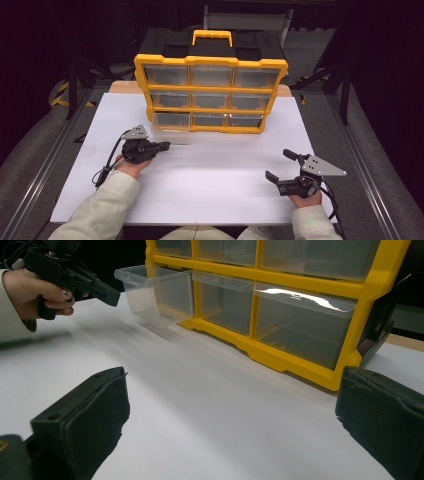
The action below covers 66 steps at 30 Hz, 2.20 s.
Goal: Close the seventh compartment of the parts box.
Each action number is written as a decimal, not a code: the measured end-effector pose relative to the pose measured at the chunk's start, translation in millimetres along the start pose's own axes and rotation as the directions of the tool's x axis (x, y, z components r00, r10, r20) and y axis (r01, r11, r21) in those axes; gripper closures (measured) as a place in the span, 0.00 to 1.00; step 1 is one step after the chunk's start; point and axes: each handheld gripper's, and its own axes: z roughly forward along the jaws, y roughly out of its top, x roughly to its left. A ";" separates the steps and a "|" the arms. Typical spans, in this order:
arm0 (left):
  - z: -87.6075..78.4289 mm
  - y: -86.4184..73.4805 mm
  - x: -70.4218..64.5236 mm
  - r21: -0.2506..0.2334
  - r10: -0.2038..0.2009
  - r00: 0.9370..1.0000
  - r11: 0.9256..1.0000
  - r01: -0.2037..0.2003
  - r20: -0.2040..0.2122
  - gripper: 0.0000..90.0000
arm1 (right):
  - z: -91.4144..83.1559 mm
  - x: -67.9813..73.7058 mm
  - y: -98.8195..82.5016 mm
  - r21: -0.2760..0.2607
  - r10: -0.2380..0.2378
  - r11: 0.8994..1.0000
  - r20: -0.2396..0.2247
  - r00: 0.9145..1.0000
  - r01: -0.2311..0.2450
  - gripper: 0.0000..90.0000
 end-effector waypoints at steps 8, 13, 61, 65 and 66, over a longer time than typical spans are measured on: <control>10.5 -2.1 12.0 -0.001 -0.036 0.998 0.999 0.036 -0.043 1.00 | 1.0 -0.6 -0.6 0.005 0.002 1.000 -0.003 1.000 -0.002 0.02; 12.2 -1.0 14.6 -0.003 -0.040 0.998 0.999 0.040 -0.056 1.00 | 1.4 -0.5 -0.8 0.005 0.005 1.000 -0.004 1.000 -0.005 0.02; 44.7 18.3 57.3 -0.027 -0.115 0.982 0.993 0.112 -0.151 1.00 | 2.0 -2.3 -1.8 0.016 0.015 1.000 -0.022 1.000 -0.014 0.02; 46.8 18.8 59.1 -0.026 -0.119 0.980 0.993 0.117 -0.159 1.00 | 2.4 -2.4 -2.0 0.015 0.016 1.000 -0.022 1.000 -0.016 0.02; 48.1 18.4 59.3 -0.027 -0.120 0.978 0.993 0.117 -0.169 1.00 | 2.4 -2.4 -2.0 0.015 0.016 1.000 -0.023 1.000 -0.016 0.02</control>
